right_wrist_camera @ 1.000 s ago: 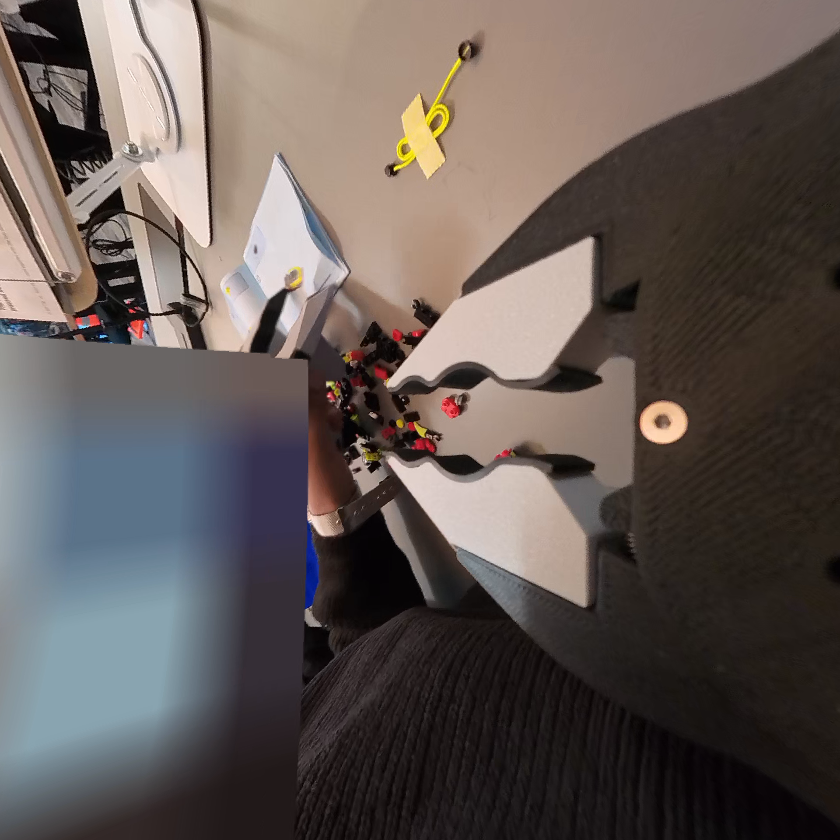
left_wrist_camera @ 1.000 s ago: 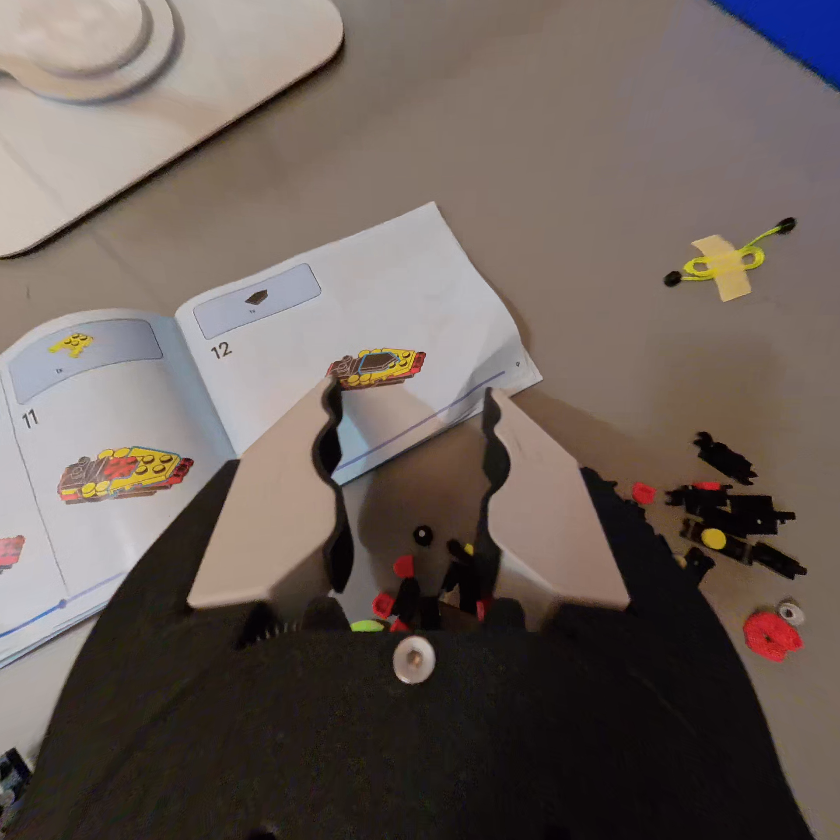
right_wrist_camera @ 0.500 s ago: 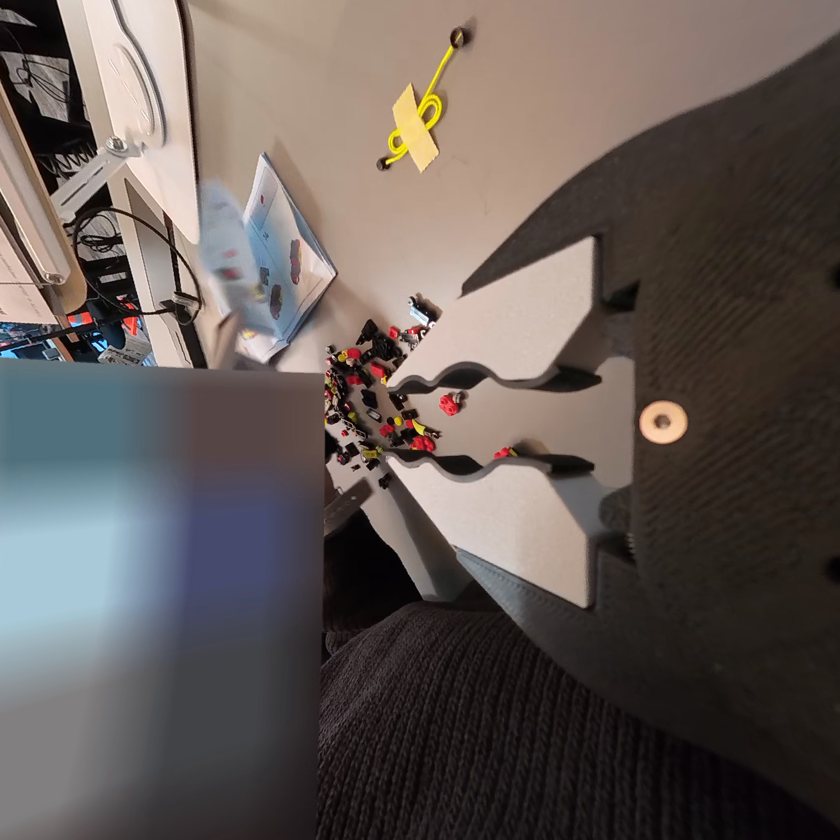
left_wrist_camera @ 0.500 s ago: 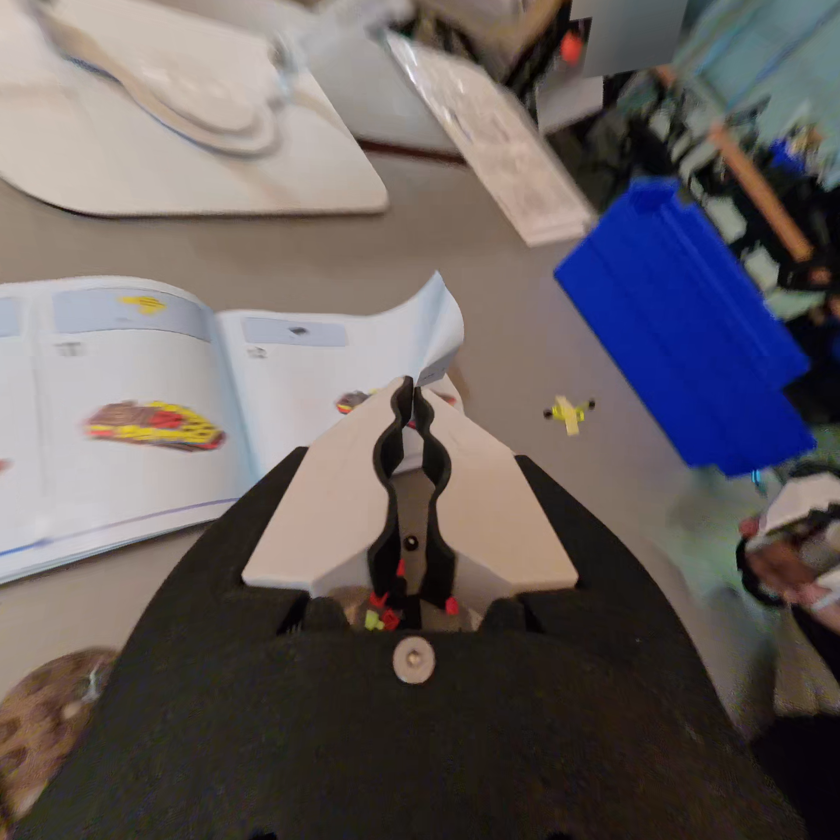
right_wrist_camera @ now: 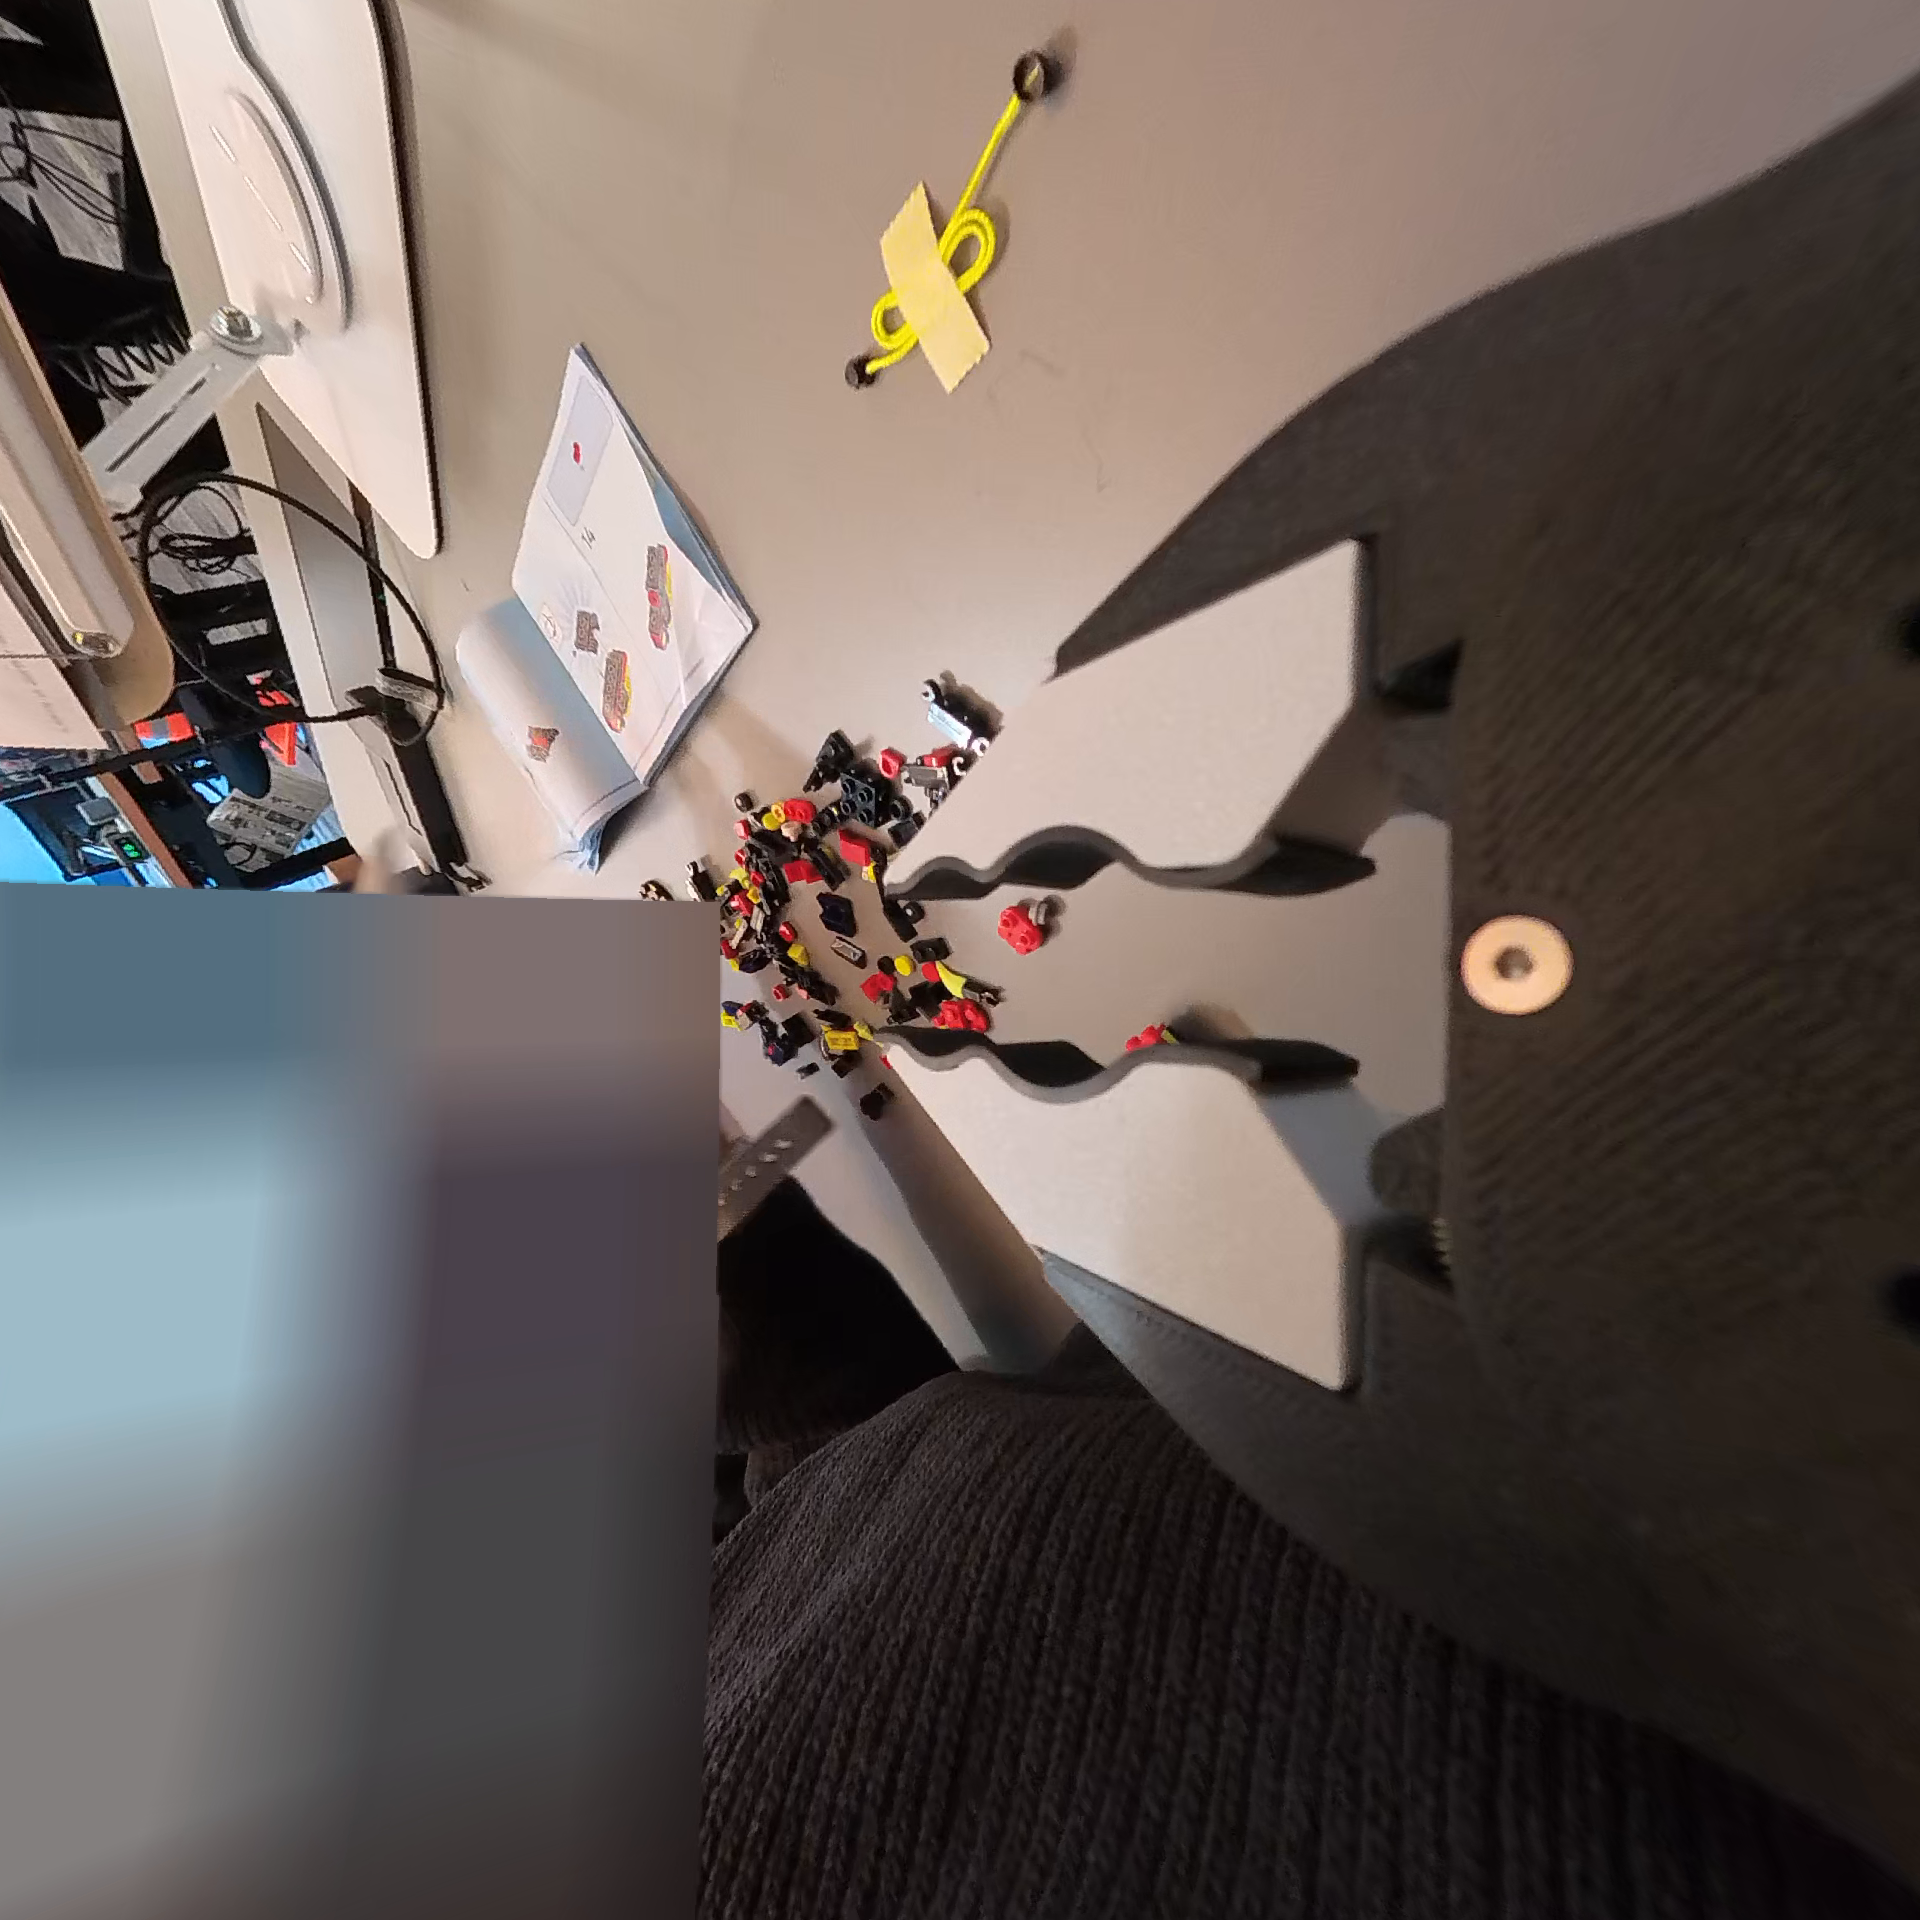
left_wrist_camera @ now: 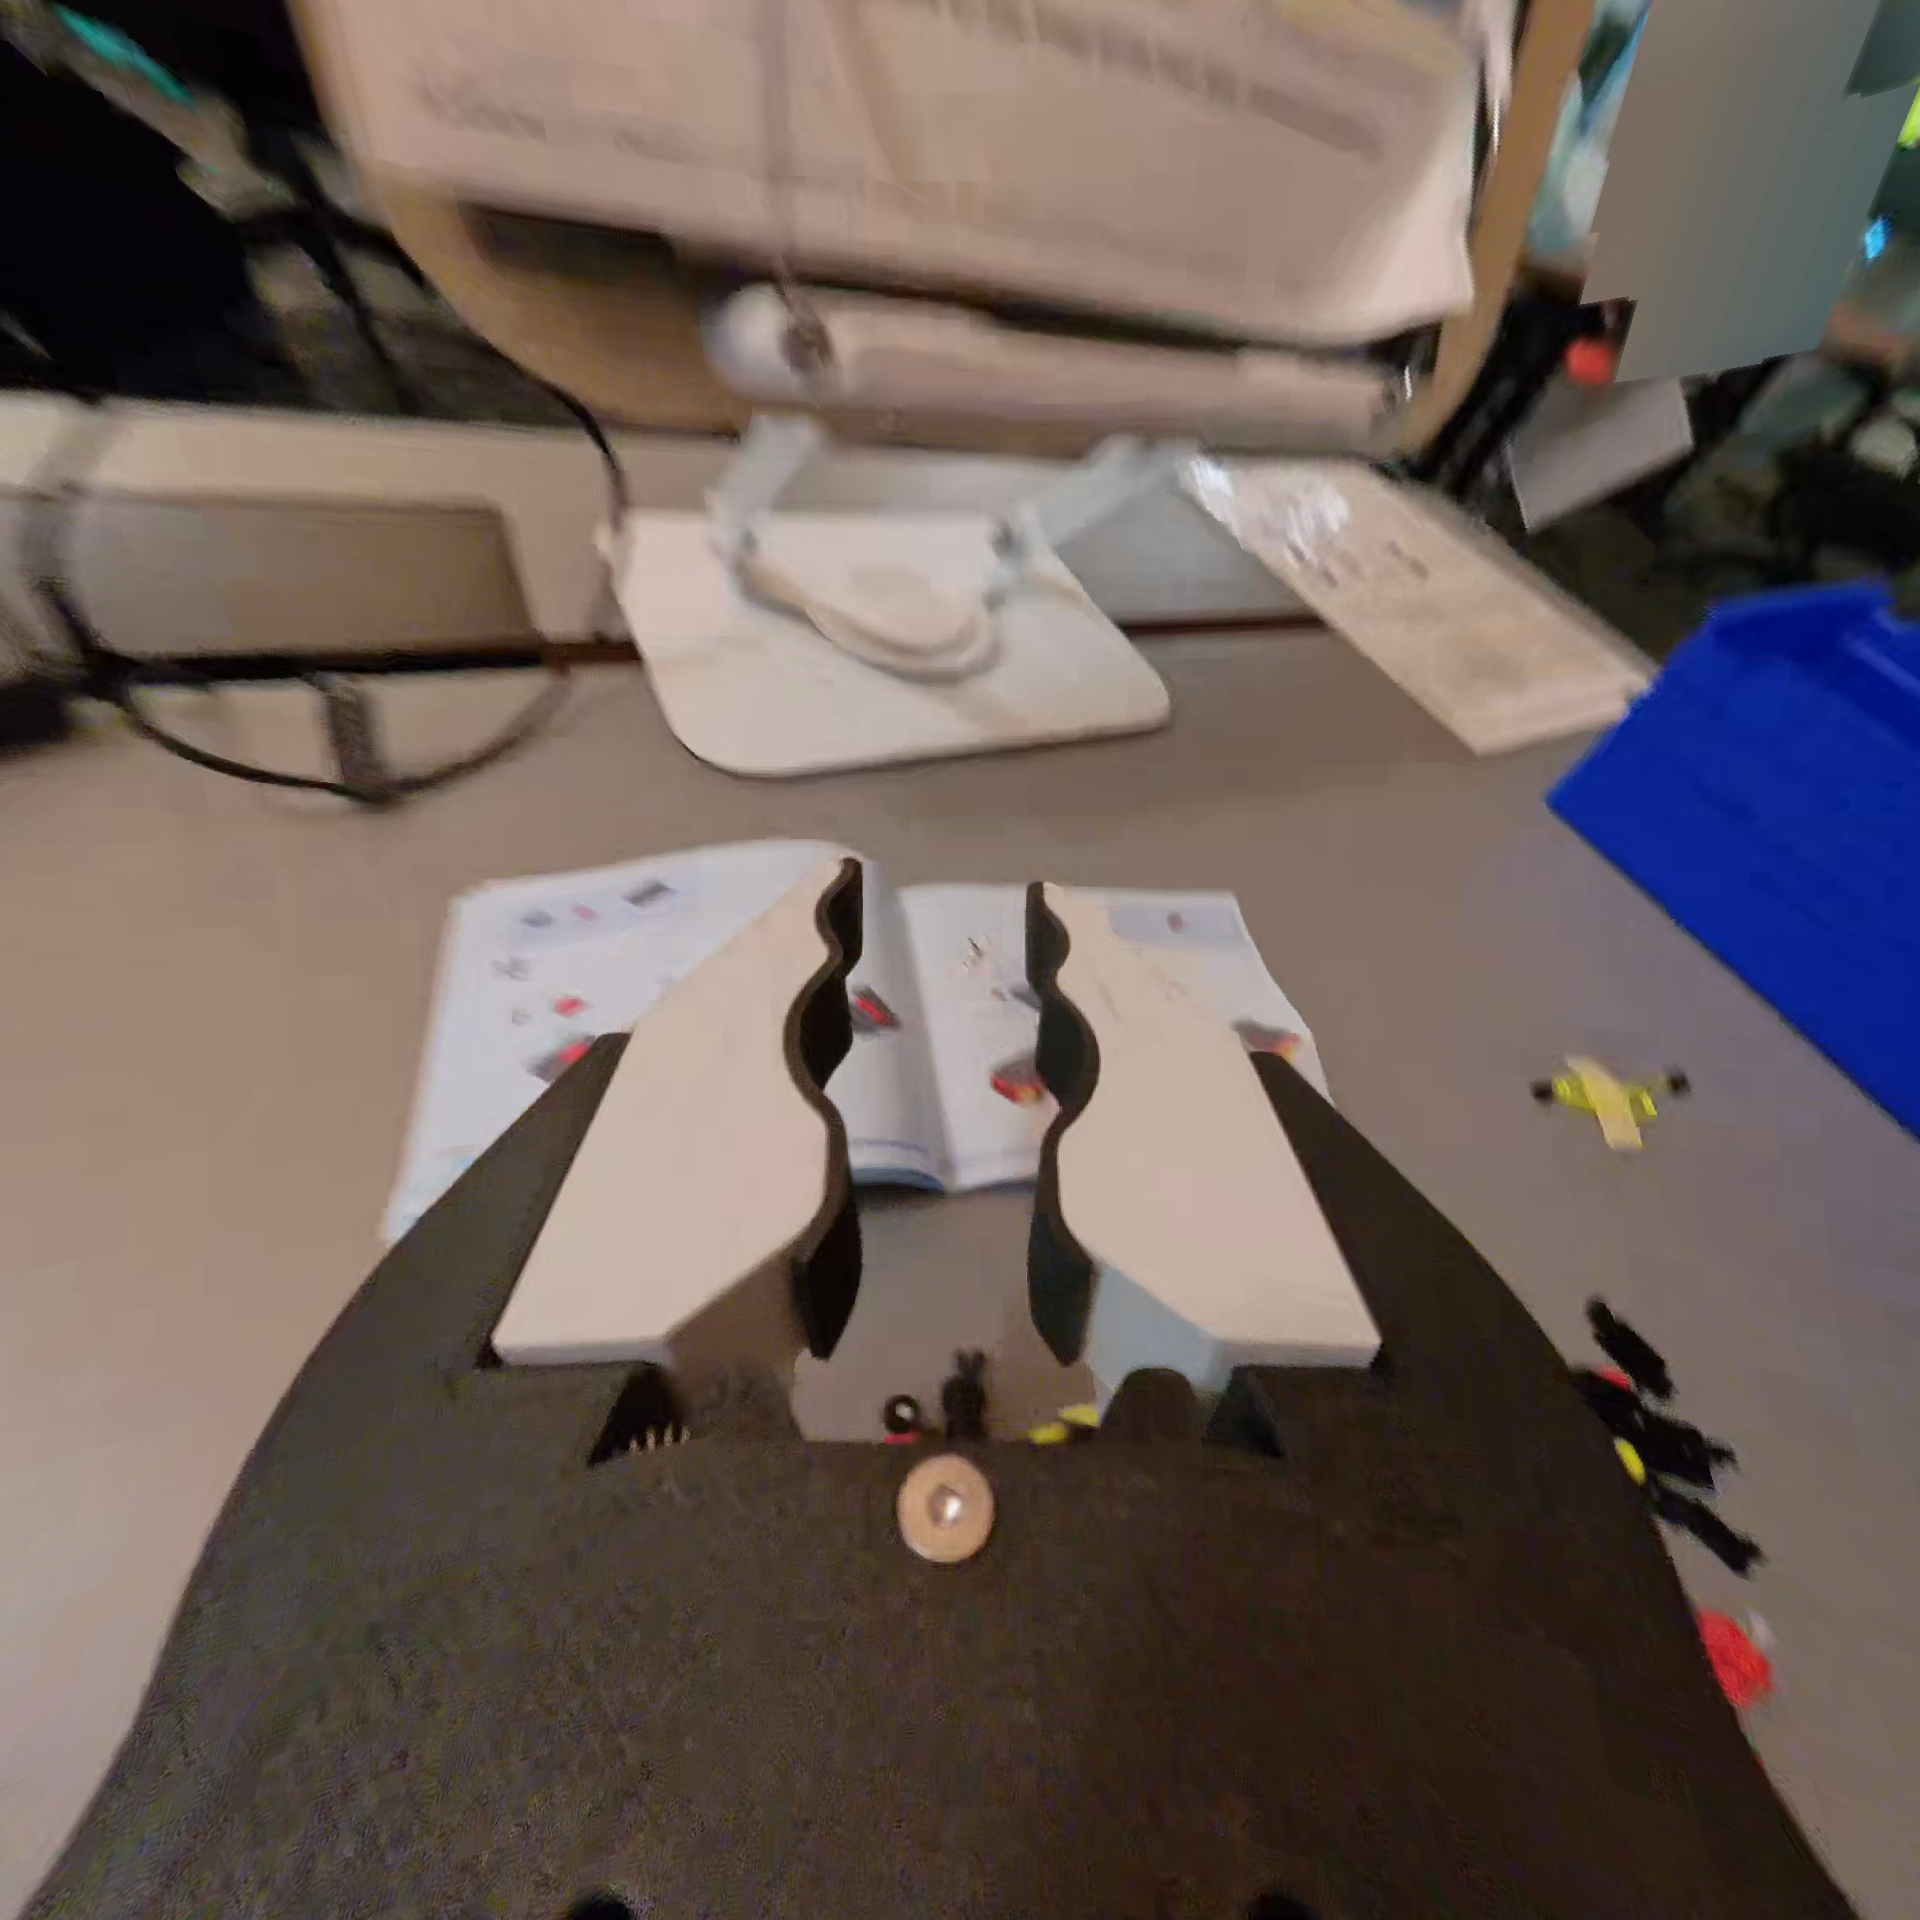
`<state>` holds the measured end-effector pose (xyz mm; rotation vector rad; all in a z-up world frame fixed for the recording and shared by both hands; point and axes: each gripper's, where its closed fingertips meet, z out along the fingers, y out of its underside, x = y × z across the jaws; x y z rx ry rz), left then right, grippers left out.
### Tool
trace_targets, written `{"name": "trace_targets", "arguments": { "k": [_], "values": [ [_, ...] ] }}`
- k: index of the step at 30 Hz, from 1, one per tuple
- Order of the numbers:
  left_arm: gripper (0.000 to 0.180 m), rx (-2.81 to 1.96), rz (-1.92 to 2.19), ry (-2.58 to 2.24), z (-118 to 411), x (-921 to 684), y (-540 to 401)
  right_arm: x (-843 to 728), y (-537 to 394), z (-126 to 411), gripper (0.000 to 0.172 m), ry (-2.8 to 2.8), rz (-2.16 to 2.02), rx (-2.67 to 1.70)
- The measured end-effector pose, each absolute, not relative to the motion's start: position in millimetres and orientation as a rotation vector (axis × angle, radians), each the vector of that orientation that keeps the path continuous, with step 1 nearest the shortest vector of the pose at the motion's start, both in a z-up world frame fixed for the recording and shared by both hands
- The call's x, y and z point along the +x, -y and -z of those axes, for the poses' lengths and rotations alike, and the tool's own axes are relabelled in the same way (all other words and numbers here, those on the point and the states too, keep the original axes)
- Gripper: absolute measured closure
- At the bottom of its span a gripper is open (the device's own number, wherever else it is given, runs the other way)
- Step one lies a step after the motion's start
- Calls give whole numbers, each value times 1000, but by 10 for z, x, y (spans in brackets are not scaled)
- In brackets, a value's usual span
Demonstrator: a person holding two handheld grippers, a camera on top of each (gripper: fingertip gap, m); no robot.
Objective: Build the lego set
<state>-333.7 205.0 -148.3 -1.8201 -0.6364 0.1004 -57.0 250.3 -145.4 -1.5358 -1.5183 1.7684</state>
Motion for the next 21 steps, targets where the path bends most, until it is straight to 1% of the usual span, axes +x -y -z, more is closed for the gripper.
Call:
{"name": "trace_targets", "arguments": {
  "k": [4, 8, 11, 15, 21],
  "values": [
    [144, -2047, -11, 676, 2025, -3214, -2147, -561, -2525, 1440, 150, 1504, -1776, -1536],
    [141, -2119, -8, 716, 2178, -3255, -2096, -564, -2540, 1438, 150, 1494, -1785, -1541],
    [141, -2053, 44, 703, 2051, -3221, -2128, -569, -2529, 1429, 149, 1498, -1786, -1536],
    [141, -2026, 17, 638, 1822, -3158, -2093, -566, -2497, 1414, 149, 1534, -1730, -1504],
    [138, -1937, 106, 496, 1369, -2758, -1941, -542, -2314, 1380, 150, 1620, -1671, -1413]
  ]
}}
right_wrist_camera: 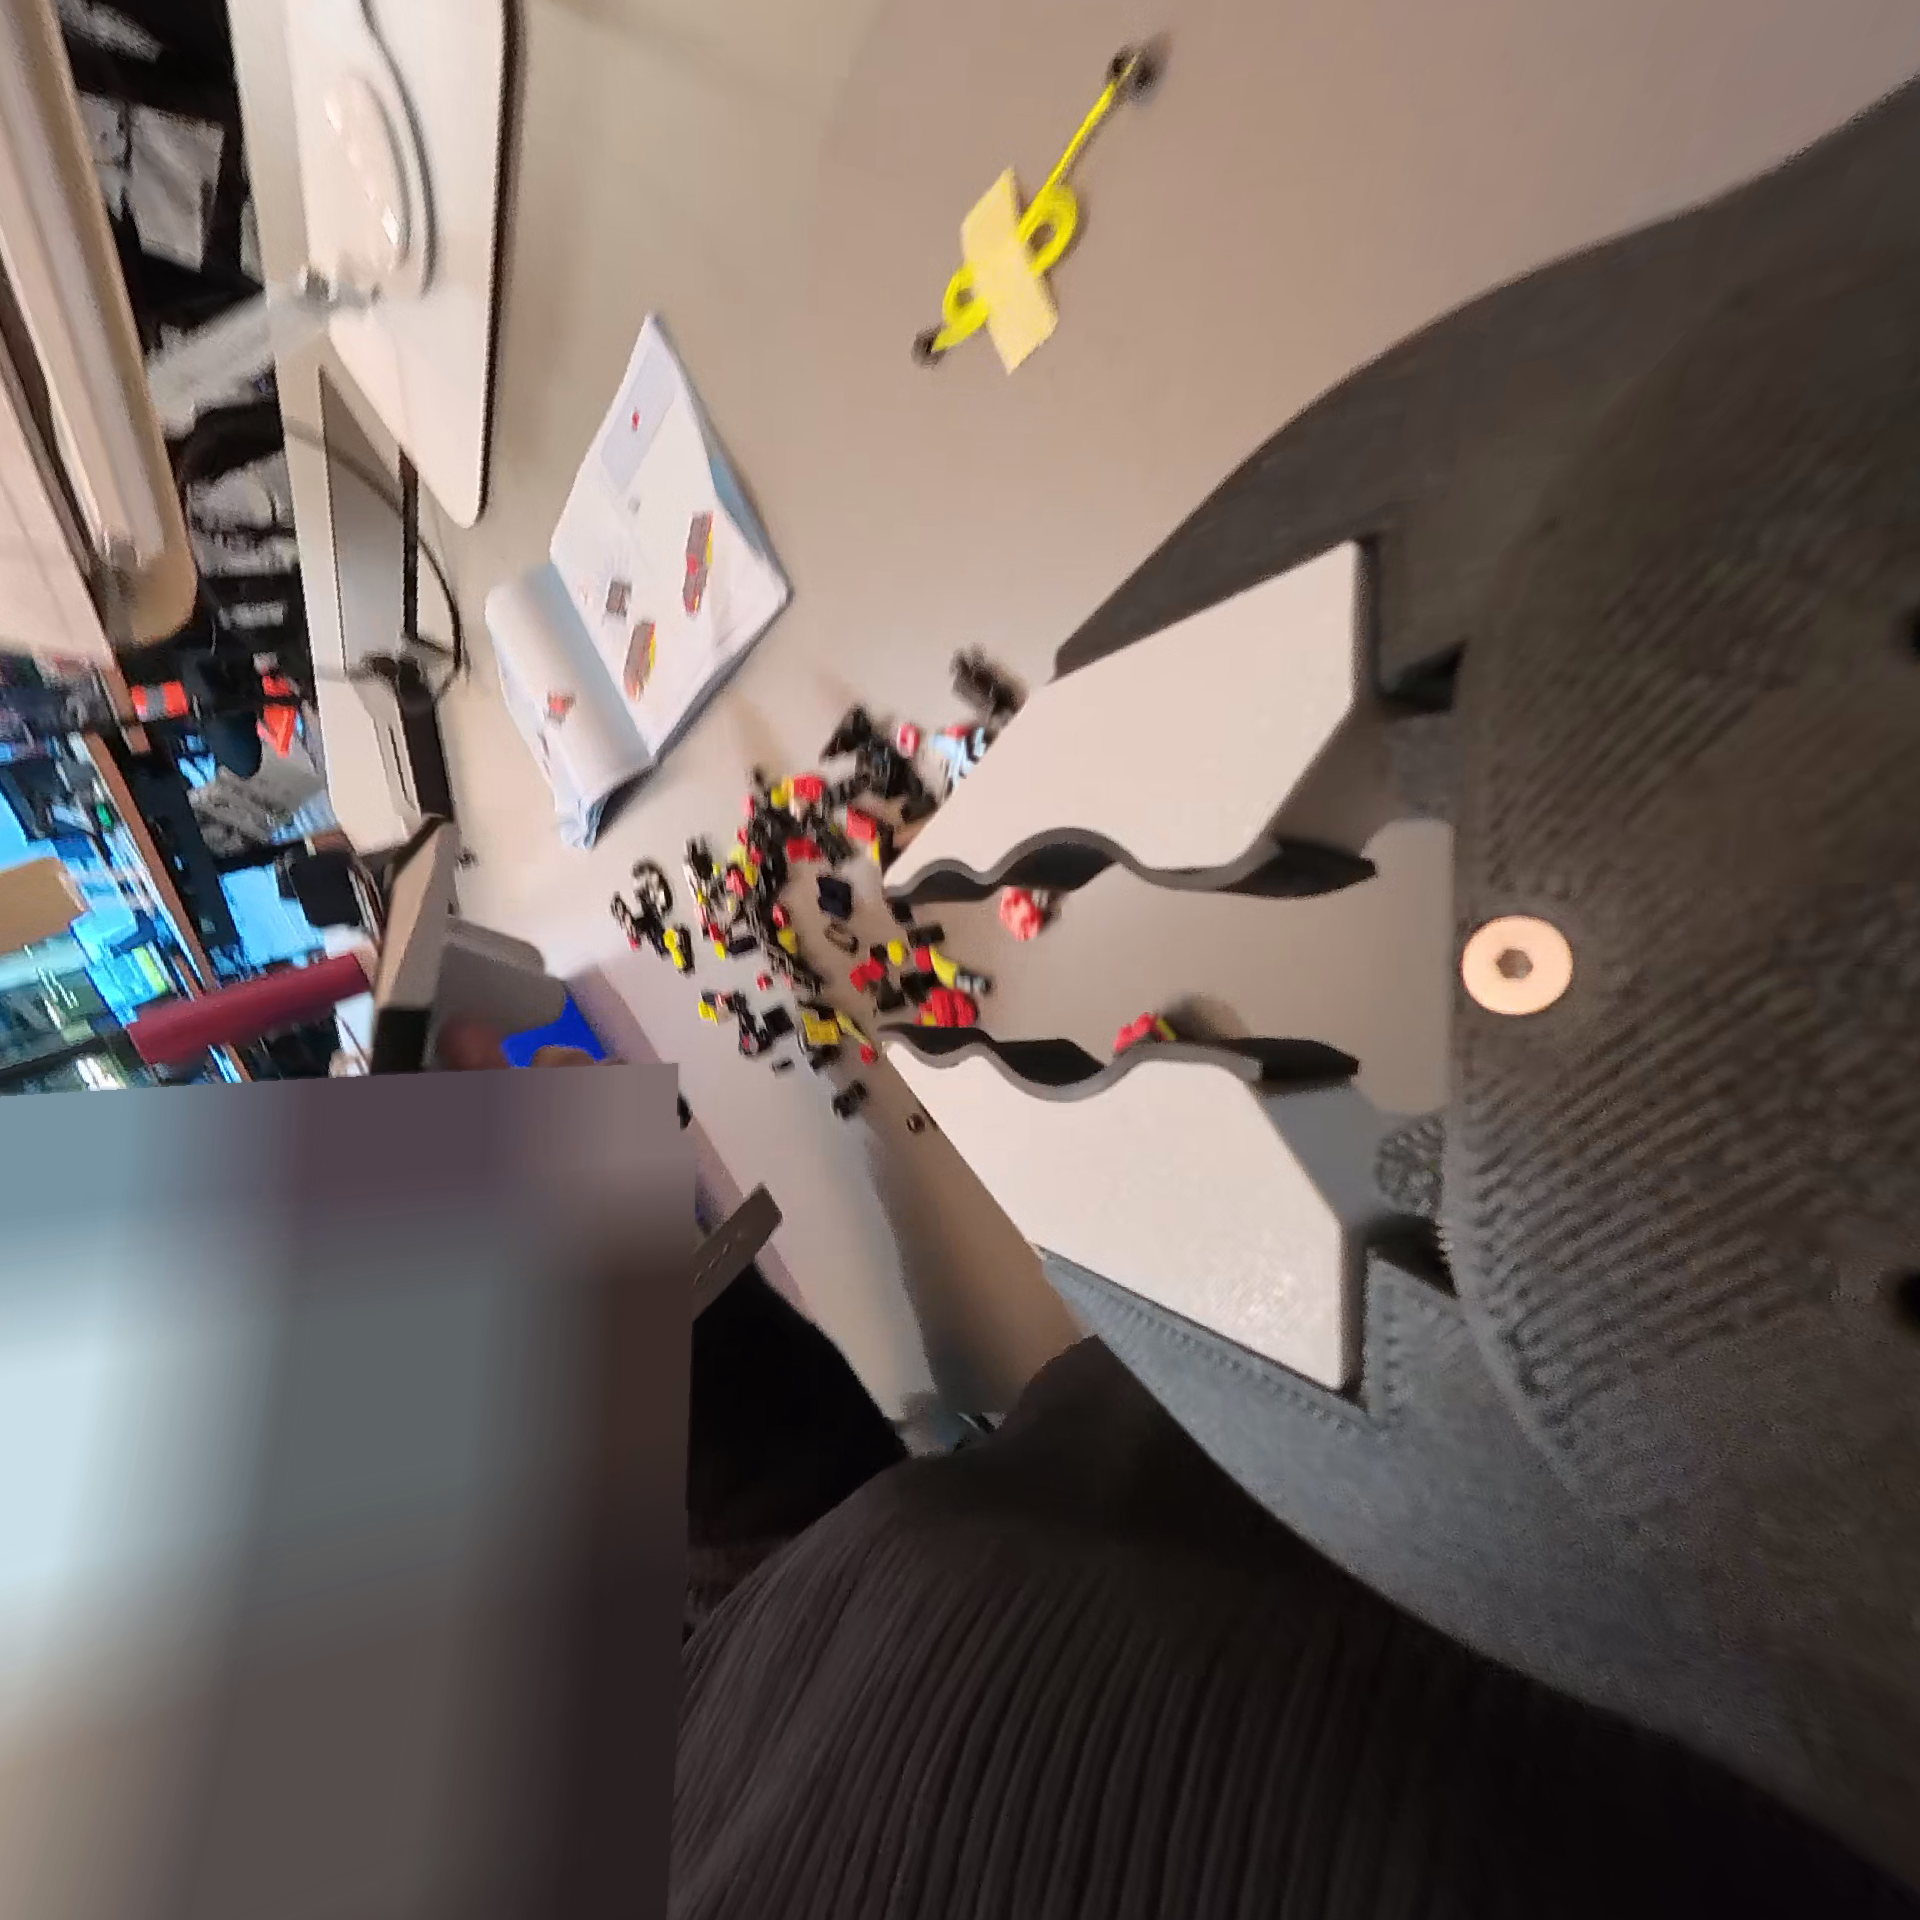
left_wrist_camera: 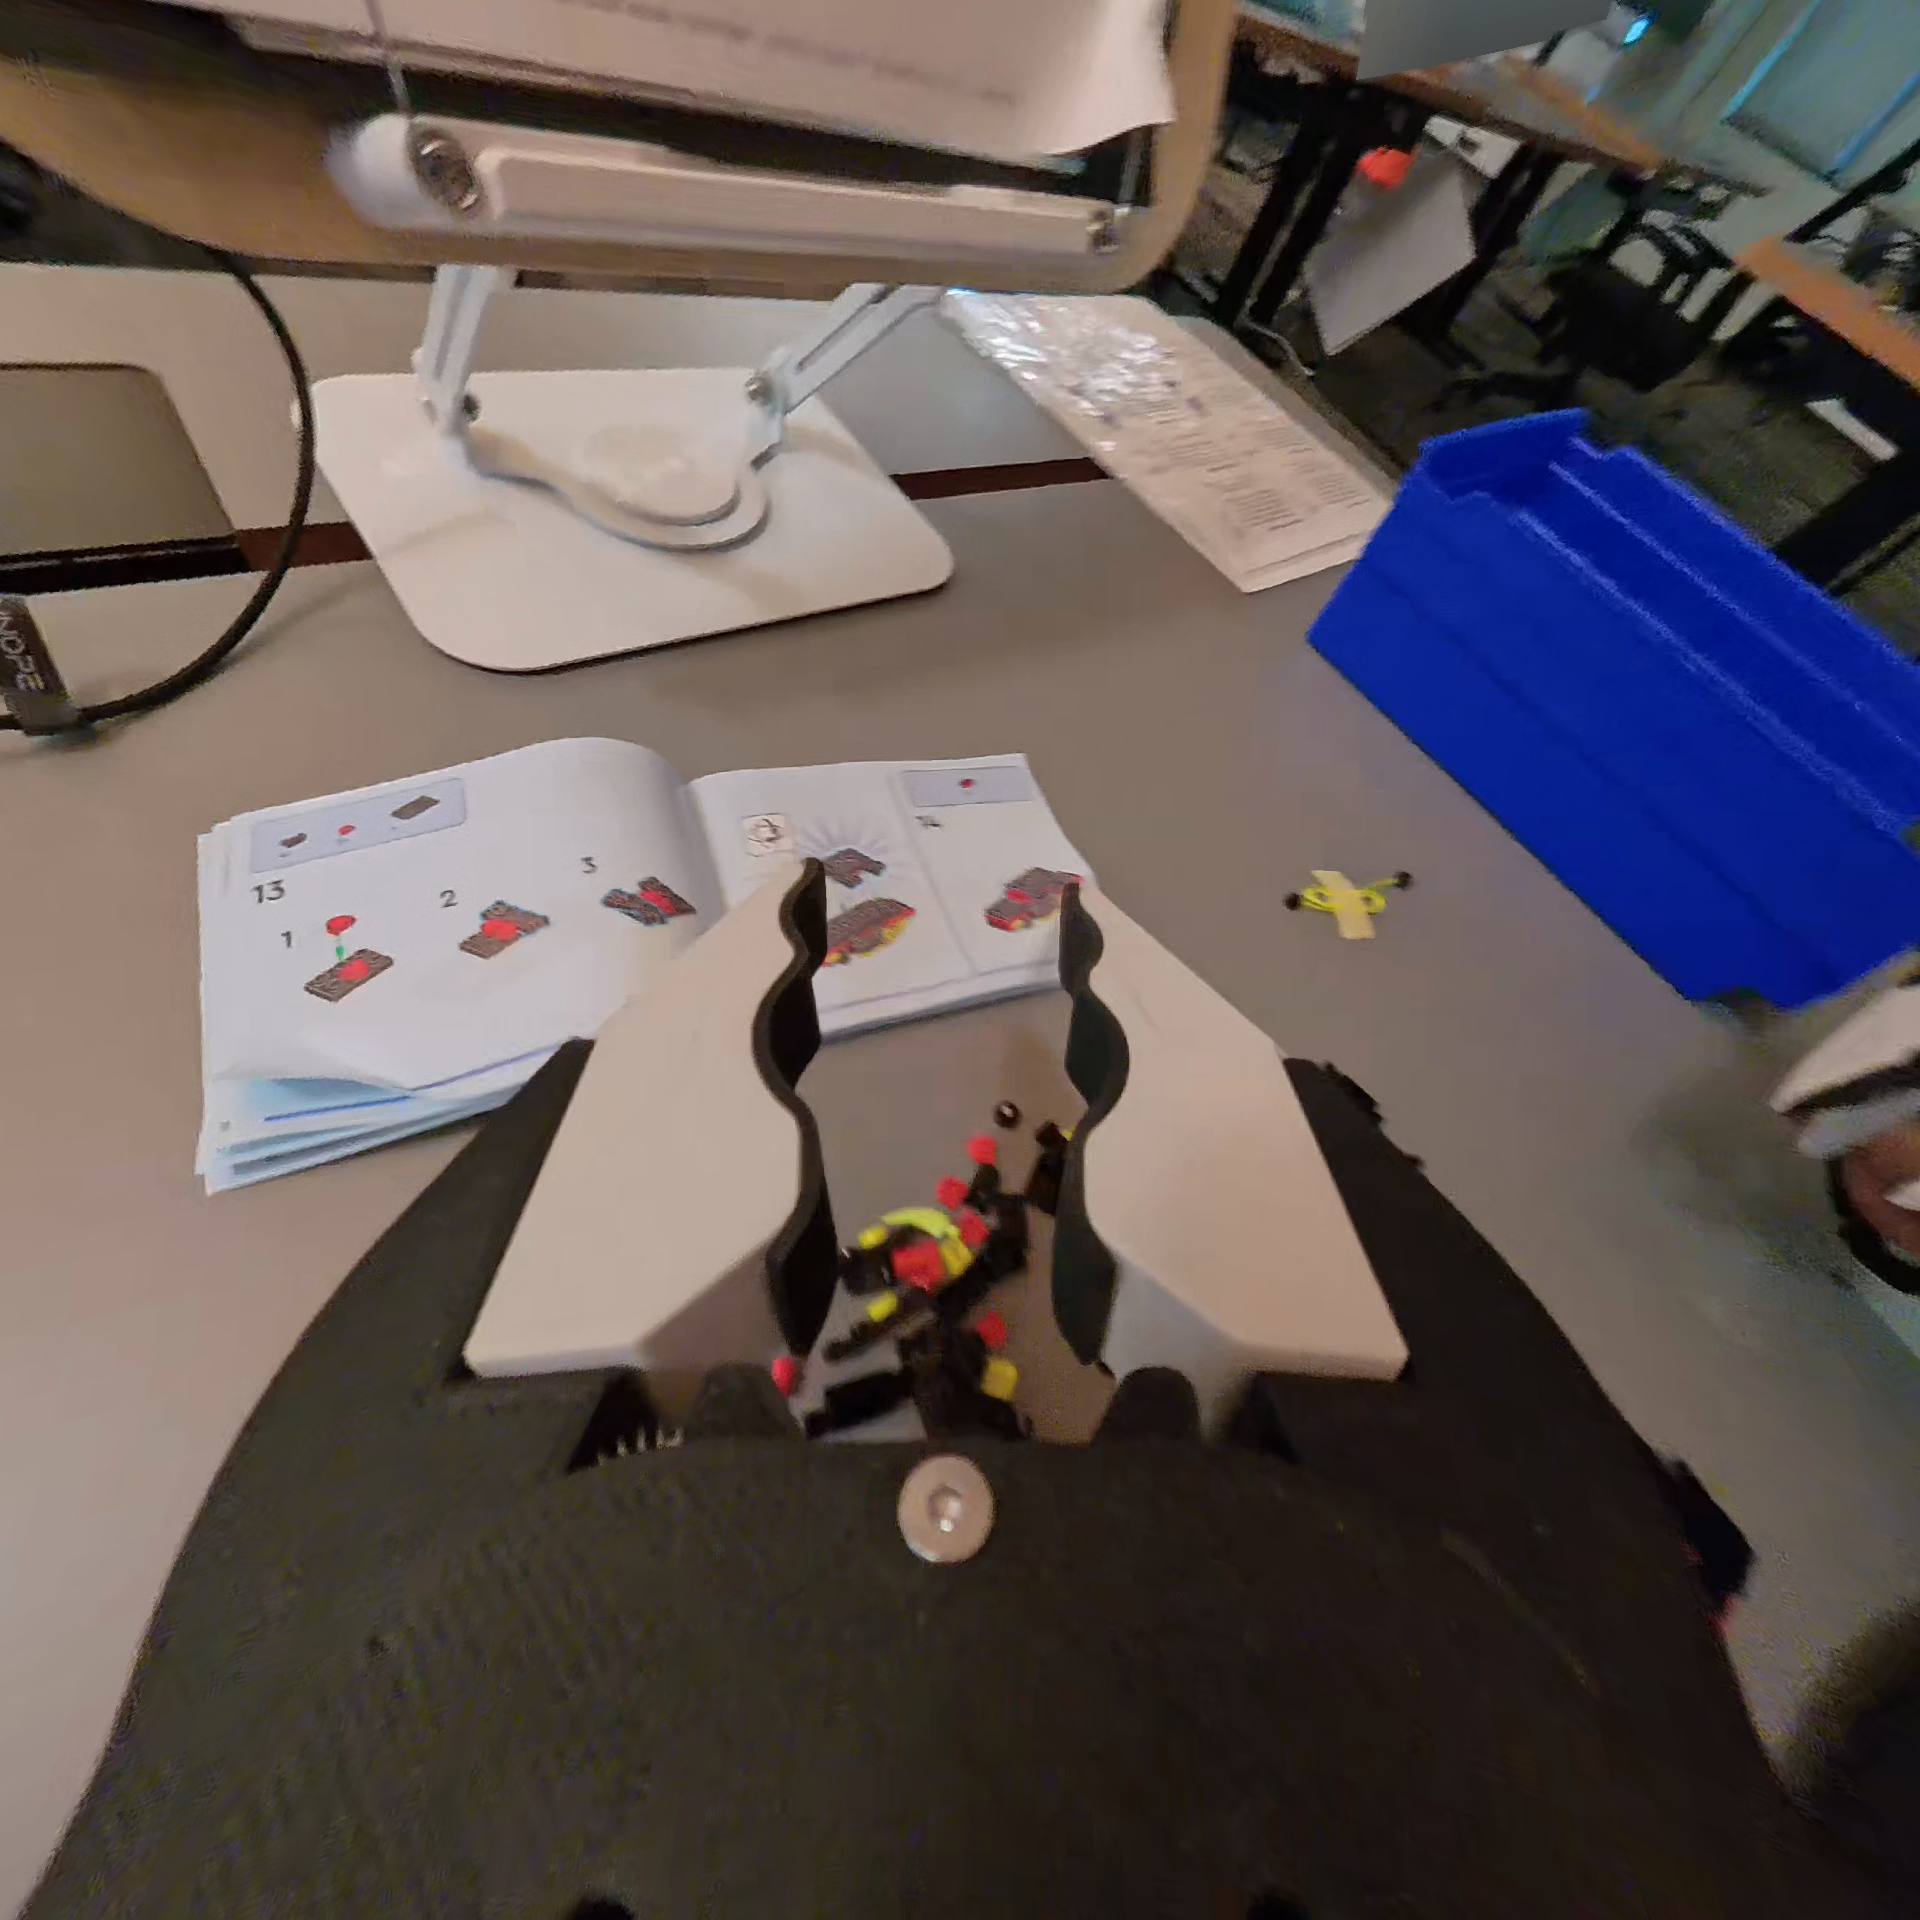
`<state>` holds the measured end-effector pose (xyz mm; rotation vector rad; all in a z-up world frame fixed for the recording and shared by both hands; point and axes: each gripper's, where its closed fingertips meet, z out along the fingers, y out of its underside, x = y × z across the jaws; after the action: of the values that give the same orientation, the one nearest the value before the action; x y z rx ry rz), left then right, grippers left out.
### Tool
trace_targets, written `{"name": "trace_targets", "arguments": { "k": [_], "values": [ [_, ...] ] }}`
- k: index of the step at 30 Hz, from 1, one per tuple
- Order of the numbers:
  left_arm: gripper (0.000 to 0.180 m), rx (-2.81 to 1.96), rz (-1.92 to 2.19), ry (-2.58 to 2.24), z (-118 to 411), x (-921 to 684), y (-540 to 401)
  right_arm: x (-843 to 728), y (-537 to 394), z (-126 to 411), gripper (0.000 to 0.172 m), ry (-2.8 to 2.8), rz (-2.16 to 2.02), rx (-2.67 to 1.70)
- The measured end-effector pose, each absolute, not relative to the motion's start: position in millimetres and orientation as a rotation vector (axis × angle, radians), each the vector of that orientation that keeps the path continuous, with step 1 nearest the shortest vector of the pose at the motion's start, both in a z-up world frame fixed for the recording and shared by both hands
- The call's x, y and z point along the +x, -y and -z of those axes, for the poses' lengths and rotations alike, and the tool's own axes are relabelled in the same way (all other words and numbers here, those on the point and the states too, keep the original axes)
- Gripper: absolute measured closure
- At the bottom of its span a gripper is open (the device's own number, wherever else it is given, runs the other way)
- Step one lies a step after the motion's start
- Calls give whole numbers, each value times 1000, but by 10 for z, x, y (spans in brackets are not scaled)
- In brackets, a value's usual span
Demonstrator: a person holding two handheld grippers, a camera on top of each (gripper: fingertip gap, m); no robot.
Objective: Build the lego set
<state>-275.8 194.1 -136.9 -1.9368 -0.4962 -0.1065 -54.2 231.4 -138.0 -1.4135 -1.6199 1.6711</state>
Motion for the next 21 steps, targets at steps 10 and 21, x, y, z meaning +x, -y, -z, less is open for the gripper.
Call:
{"name": "trace_targets", "arguments": {
  "k": [10, 21],
  "values": [
    [138, -2048, 329, 303, 1726, -1474, -1246, -405, -1972, 1498, 138, 1802, -1333, -1483],
    [138, -2100, 421, 260, 1872, -1146, -1172, -189, -1620, 2152, 121, 1979, -947, -1617]
  ]
}}
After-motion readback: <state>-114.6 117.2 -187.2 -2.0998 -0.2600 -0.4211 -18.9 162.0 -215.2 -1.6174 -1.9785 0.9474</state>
